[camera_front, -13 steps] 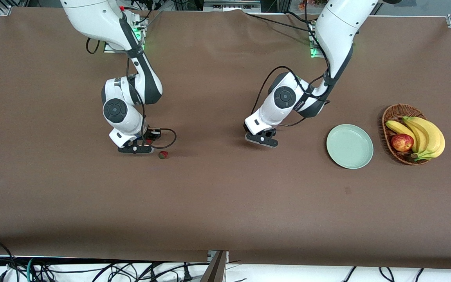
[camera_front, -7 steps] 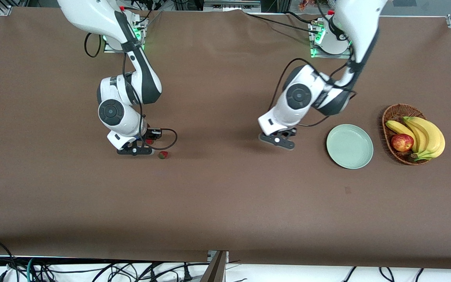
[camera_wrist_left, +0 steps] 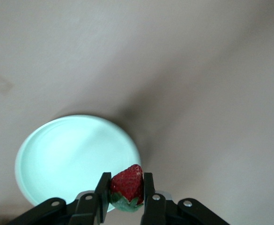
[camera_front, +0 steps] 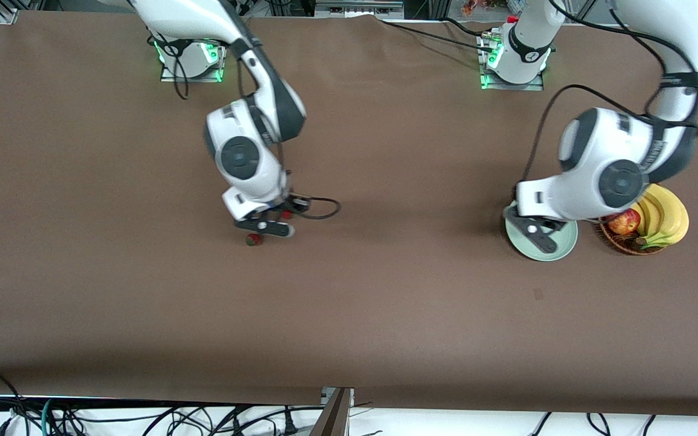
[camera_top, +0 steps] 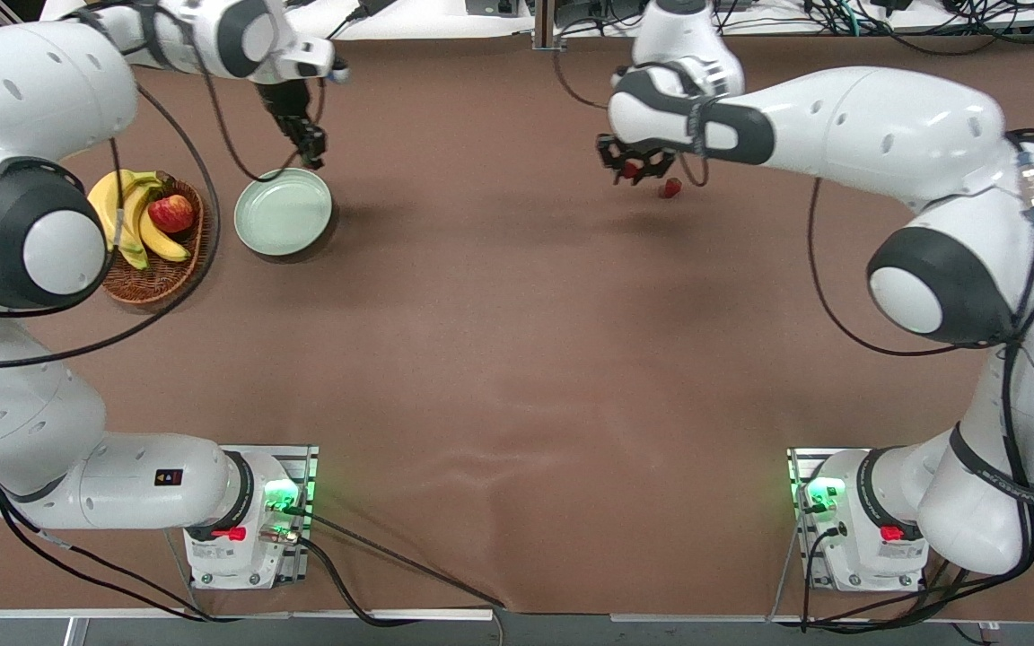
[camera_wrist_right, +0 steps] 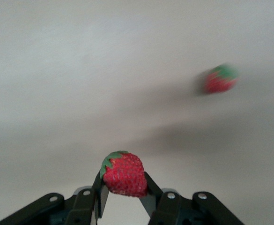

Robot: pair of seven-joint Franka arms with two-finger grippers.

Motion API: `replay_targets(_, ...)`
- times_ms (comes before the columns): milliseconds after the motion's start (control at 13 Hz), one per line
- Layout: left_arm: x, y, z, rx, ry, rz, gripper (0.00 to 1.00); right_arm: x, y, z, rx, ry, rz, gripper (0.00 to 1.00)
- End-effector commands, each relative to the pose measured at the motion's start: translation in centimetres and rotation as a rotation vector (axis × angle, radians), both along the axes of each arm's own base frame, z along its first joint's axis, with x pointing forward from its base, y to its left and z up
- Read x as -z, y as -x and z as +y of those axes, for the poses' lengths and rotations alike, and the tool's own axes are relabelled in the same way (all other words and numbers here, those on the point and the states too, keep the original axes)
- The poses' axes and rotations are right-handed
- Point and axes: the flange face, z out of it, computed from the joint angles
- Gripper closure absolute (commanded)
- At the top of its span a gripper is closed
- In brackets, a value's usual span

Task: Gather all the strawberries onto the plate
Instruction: 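Release the strawberry onto the plate while the right gripper sets another midway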

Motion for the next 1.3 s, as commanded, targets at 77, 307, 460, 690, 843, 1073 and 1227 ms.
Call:
replay_targets(77, 4.0, -1.1, 6.2, 0.217, 0.091, 0.026, 0.91, 2.7, 1.5, 10.6, 0.136, -0.020, -0.028, 0.75)
replay_targets(307, 7.7, -1.1, 9.5, 0.272, 0.175, 0.026, 0.91, 5.3, 5.6, 17.6, 0.225, -0.087, -0.100, 0.74)
replay_targets(460, 9.6, -0.9, 9.2, 0.274, 0.181, 0.016, 0.88, 7.1, 8.0, 20.4, 0.275, -0.139, -0.140, 0.71)
replay_targets(690, 12.3, 0.4, 8.6, 0.298, 0.184, -0.026, 0.84, 8.2, 8.8, 21.2, 0.287, -0.159, -0.157, 0.43)
replay_targets(843, 12.4, 0.4, 8.4, 0.300, 0.185, -0.028, 0.37, 8.0, 9.0, 21.3, 0.283, -0.159, -0.157, 0.13)
replay_targets(1073, 10.6, 0.0, 8.6, 0.320, 0.181, -0.049, 0.00, 6.5, 8.6, 21.2, 0.280, -0.166, -0.165, 0.03)
replay_targets(1227, 7.2, -0.2, 7.4, 0.335, 0.182, -0.068, 0.00, 3.8, 7.7, 20.1, 0.268, -0.122, -0.147, 0.02)
